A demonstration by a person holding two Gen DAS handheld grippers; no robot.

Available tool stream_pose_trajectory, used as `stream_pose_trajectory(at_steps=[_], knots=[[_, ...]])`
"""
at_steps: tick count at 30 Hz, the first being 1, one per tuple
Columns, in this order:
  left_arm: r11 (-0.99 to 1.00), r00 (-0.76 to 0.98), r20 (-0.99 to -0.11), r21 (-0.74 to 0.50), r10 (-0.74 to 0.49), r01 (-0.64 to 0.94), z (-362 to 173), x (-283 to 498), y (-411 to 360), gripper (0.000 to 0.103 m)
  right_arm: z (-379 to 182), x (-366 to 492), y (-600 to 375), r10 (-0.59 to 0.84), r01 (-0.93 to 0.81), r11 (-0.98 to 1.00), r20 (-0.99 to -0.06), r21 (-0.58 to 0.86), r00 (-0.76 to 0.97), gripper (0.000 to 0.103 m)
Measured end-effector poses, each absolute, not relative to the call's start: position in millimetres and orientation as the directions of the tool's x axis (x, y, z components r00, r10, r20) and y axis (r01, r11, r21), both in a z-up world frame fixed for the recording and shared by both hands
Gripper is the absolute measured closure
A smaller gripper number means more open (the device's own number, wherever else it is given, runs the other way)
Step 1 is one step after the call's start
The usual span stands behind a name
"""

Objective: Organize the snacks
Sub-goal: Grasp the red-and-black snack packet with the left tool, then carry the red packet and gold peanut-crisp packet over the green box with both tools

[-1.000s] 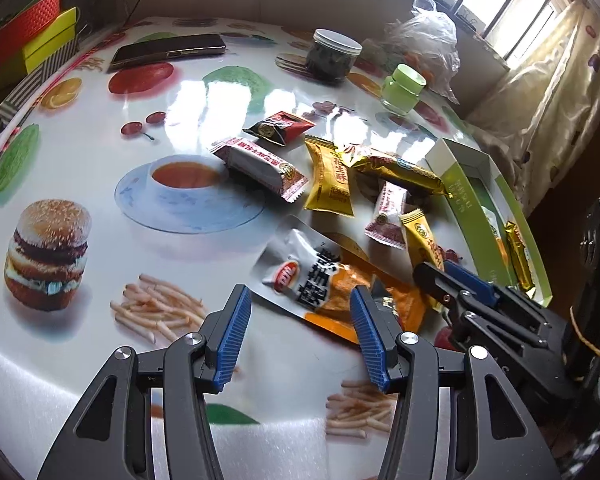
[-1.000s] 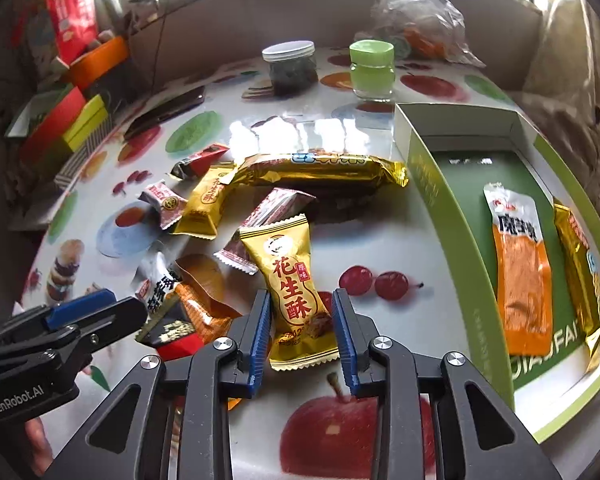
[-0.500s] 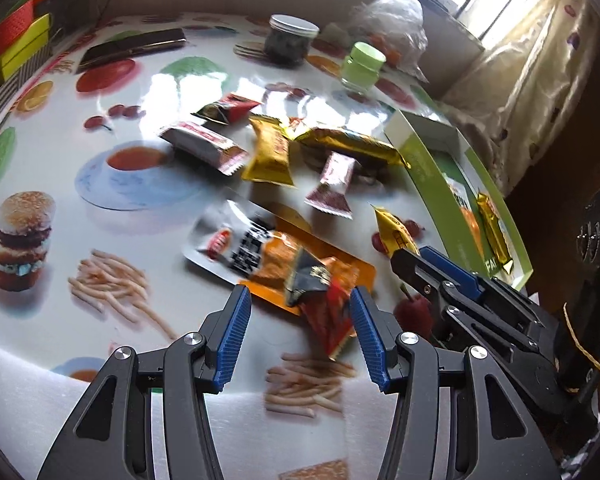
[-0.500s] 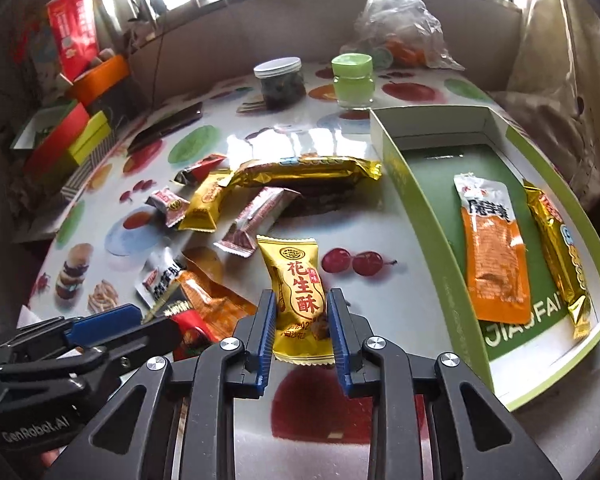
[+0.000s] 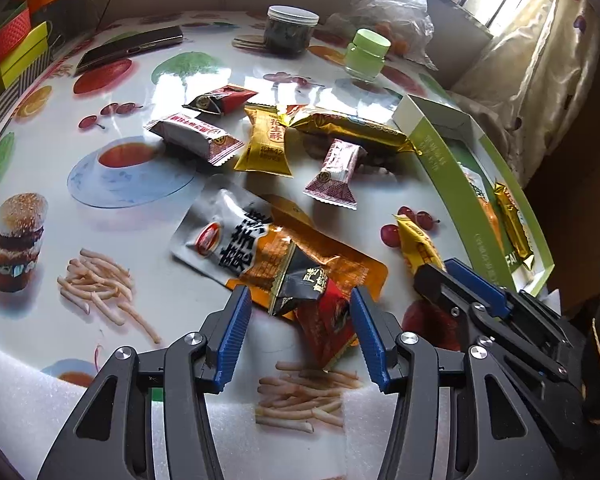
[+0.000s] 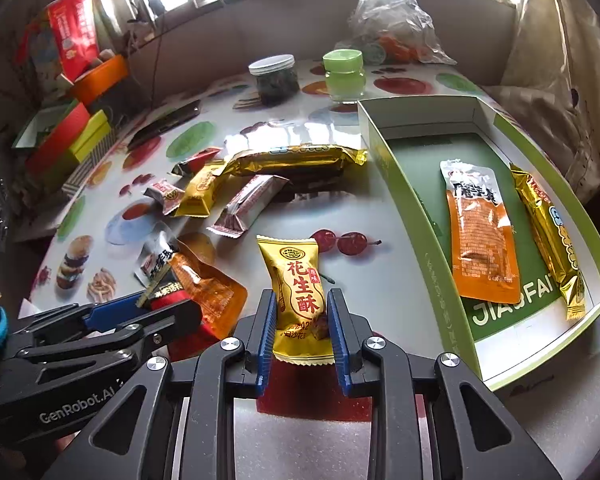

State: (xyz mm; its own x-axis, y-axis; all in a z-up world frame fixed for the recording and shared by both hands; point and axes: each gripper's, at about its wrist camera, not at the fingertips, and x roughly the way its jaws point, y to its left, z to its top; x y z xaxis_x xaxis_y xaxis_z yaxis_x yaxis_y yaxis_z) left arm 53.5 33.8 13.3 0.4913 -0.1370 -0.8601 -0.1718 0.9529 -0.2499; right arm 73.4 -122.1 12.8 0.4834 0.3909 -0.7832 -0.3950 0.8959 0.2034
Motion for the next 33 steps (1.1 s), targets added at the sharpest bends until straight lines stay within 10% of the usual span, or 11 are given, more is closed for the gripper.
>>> stream_pose_trajectory(at_steps=[11,33], knots=[[0.959,0.506,-0.855,-0.226,-0.112,-0.17,12.6,51.5,36.8,0.073,13.3,69.4,-123.6,0.394,-0.393,0.896,-0.782,0.208,0.484,0.079],[0.971,0.573,-0.814,-0.202,-0.094,-0.127,38.7,41.7,30.7,0.076,29.5,59.6,-130.9,0.402,-0.387,0.898,-0.751,0.211,0.524,0.079]])
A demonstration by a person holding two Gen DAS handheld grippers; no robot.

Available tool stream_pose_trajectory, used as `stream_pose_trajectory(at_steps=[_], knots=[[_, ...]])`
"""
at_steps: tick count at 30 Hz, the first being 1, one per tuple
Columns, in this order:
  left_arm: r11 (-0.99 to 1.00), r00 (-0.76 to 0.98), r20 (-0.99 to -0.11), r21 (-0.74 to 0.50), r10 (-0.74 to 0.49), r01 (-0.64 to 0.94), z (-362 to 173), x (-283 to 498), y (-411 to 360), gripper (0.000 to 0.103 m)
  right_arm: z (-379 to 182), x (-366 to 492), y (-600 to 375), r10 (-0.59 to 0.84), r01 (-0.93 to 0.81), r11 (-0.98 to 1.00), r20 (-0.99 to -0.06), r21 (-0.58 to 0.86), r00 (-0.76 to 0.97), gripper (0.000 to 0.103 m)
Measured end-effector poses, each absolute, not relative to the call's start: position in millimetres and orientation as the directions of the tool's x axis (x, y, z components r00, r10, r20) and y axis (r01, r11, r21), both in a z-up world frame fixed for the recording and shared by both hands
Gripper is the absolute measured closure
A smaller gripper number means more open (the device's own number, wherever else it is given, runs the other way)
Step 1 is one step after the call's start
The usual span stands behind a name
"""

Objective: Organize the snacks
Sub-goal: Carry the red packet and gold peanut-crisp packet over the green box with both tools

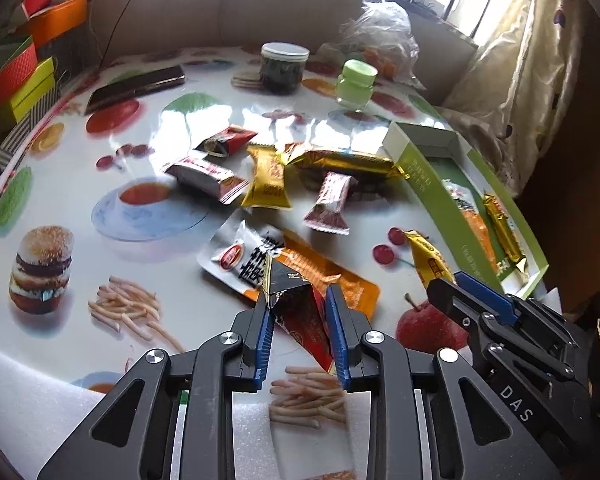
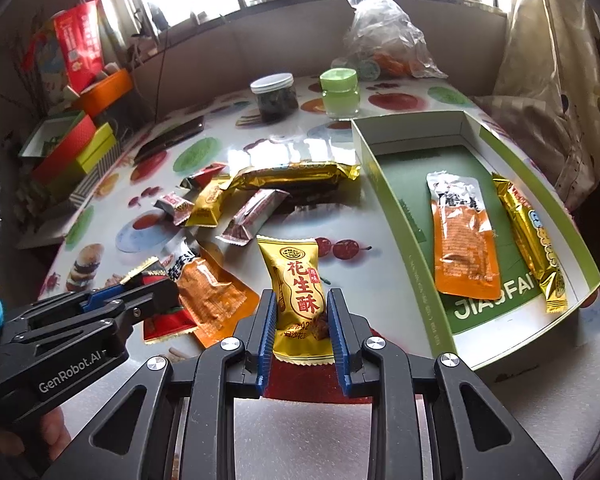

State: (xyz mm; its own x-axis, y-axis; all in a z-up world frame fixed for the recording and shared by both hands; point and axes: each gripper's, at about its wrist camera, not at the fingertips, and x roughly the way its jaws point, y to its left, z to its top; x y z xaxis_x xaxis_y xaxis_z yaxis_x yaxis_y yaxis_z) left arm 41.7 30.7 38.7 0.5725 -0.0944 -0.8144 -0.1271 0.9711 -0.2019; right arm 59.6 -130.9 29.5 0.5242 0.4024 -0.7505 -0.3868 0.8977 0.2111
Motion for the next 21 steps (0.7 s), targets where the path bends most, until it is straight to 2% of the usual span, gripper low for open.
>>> stream_pose_trajectory(at_steps=[21], knots=[[0.982,0.629,-0.766,-0.189,-0.13,-0.028,67.1,54.9,5.8,0.076,57.9,58.1,-163.3,0.391,-0.341,0.914,-0.697,0.219,0.601,0.079]])
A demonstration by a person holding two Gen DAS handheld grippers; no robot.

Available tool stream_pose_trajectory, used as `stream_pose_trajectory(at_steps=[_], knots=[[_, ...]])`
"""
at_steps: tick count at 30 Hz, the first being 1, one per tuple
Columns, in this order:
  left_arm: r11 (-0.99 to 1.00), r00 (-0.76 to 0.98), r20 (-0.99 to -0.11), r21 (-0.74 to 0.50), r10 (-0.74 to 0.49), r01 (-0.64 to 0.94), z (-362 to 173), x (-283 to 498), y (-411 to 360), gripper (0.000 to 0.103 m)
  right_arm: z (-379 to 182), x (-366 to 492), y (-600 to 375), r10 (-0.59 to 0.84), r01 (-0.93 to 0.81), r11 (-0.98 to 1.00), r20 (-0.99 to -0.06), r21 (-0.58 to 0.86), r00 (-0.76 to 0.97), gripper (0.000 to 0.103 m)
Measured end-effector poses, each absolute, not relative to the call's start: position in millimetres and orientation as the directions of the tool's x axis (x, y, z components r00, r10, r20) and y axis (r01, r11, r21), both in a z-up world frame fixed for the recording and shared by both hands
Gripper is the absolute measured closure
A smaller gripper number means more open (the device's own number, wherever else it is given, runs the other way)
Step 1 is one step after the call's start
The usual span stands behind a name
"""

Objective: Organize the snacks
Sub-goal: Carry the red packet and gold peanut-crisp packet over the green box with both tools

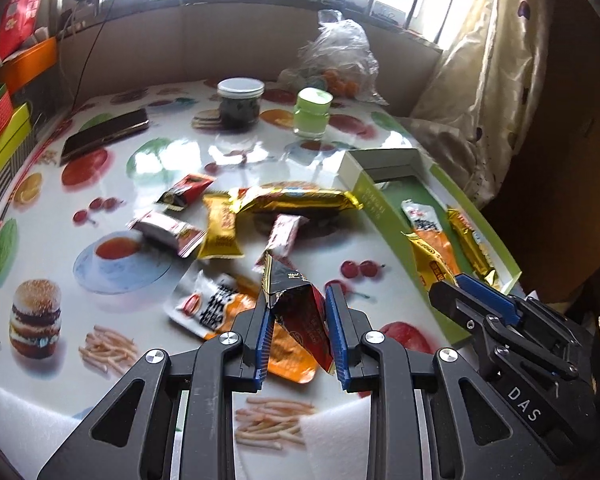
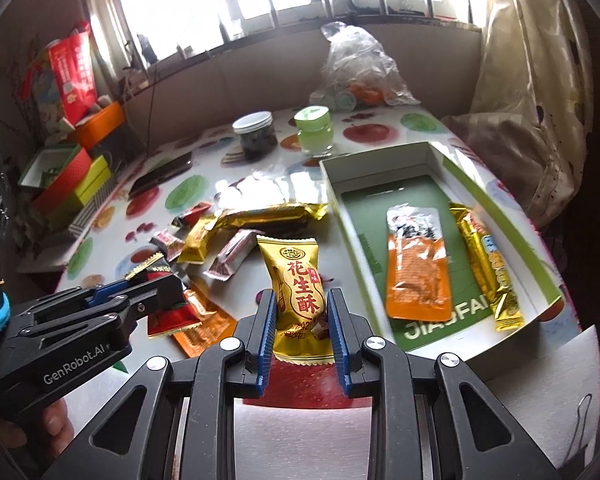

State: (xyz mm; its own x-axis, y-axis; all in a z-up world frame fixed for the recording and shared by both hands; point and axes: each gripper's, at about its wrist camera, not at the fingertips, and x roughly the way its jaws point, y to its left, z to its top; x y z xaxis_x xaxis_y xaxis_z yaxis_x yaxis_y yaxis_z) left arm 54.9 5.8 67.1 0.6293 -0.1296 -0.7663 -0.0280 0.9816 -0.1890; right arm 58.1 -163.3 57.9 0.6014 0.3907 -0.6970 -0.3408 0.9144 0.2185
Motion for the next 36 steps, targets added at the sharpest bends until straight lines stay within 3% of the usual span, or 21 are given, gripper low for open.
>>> stream_pose_trajectory(at_steps=[20,36], knots=[[0.968,0.632,-0.738,-0.232,-0.236,0.09,82.3,92.4,-33.5,0.076,65.4,76.6,-211.1,0.322,-0.233,0.947,-0.682,0.223,0.657,0.079],[0.95,0.592,-0.743,-0.263,-0.312,0.17,80.9,132.7,-76.8,0.076,42.6,100.5,-246.4,0.222,-0.144,0.975,-0.729,0.169,0.647,0.079]])
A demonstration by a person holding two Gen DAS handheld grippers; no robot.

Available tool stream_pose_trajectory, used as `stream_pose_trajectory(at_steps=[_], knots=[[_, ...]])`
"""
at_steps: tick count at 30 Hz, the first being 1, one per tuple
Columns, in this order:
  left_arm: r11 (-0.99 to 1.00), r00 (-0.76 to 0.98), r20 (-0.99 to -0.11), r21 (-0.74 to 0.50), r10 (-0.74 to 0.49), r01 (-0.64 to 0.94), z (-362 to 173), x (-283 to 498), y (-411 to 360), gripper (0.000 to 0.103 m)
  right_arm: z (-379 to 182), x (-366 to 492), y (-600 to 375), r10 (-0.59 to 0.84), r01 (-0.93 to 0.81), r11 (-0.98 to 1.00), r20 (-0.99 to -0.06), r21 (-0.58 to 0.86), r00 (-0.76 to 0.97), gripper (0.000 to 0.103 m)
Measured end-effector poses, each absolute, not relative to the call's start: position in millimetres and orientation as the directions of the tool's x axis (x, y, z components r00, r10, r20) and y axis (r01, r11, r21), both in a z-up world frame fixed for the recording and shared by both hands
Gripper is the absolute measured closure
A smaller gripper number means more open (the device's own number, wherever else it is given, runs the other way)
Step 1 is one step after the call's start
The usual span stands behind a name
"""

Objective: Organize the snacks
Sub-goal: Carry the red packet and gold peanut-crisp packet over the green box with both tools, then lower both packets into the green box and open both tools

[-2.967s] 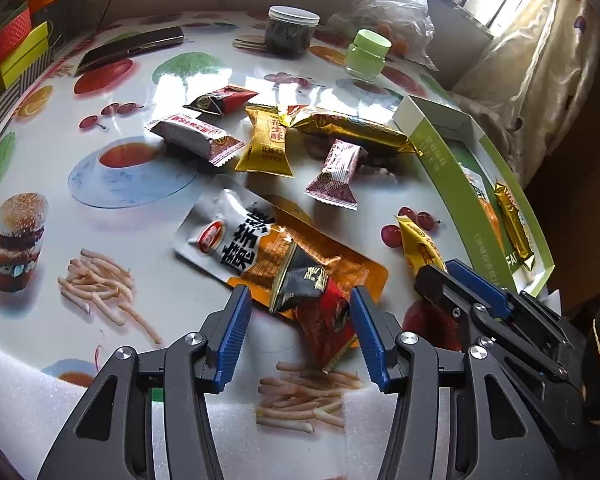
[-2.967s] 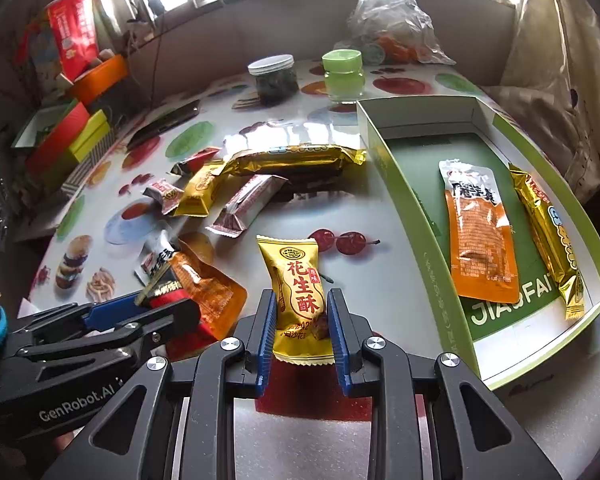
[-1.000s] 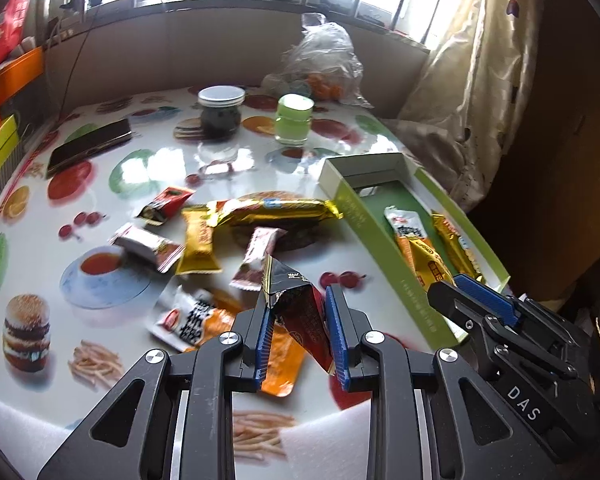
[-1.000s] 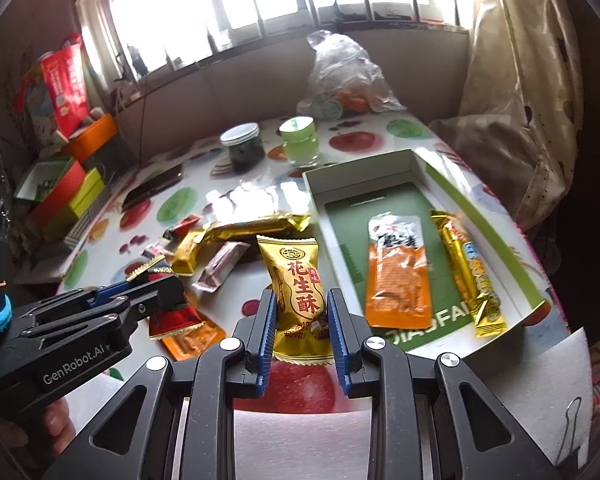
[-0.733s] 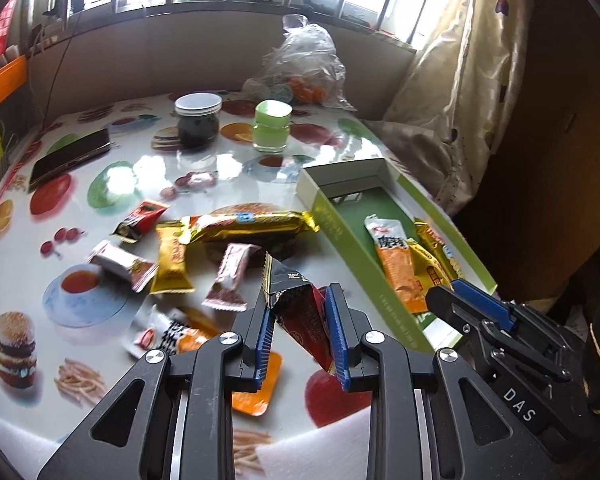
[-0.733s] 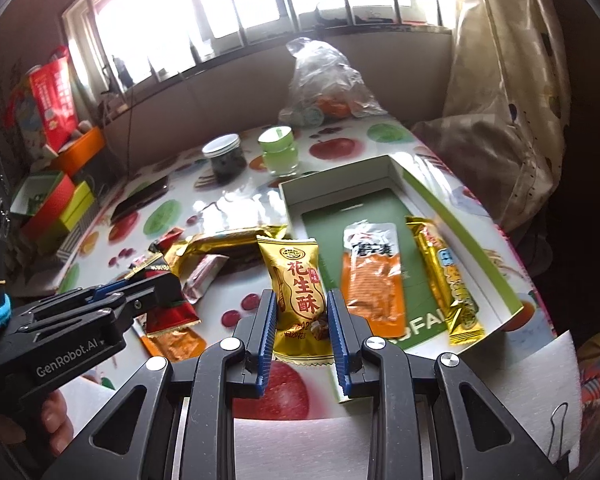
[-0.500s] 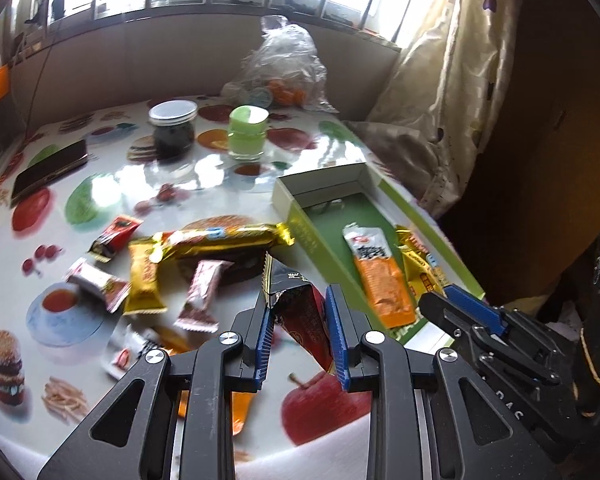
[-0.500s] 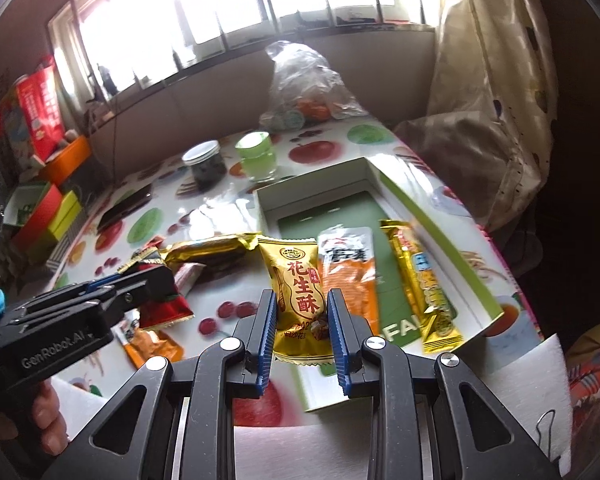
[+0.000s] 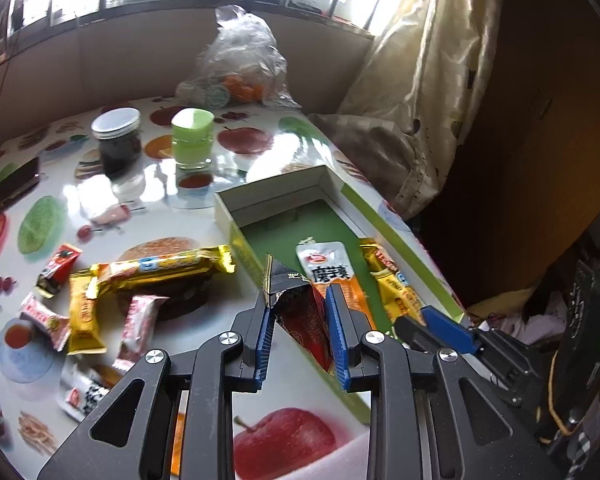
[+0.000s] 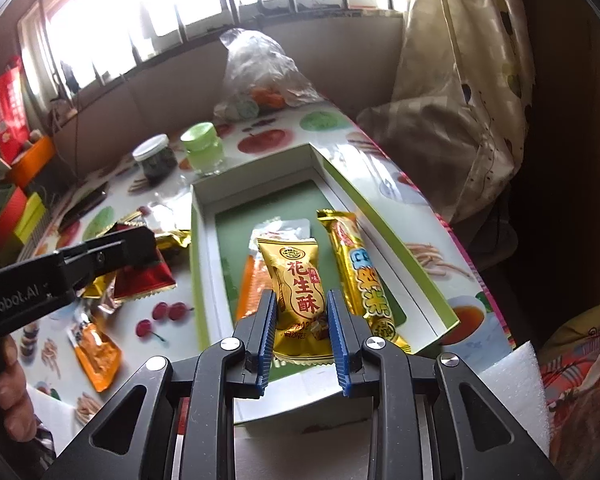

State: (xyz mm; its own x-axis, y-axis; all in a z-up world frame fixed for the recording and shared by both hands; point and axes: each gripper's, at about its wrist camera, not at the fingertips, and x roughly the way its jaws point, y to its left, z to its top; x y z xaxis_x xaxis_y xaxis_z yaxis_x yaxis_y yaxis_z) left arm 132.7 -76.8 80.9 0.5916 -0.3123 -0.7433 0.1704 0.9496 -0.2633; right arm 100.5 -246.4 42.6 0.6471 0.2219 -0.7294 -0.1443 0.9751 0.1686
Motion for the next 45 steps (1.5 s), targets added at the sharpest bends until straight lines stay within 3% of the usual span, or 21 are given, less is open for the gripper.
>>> stream_pose_trajectory(at_steps=[15,34,45], knots=[[0.947,0.523,-0.79,-0.252,-0.32,0.198,53.0,150.3,-111.3,0.076,25.7,104.7,-256.5,0.143,-0.12,0.989,-0.745,0.085,0.652,0.079],[0.948,0.48,-0.819,-0.246,-0.315,0.202,37.4,158.0,-119.8,0.076,19.3,105.9,-258.6,0.145,-0.123,0.989,-0.754,0.085,0.641,0.078],[0.944,0.478,-0.815,-0.253,-0.326,0.213,37.8,157.0,-122.0,0.07,19.9,103.8,-257.9,0.147,-0.126,0.988,-0.756,0.086,0.637,0.076]])
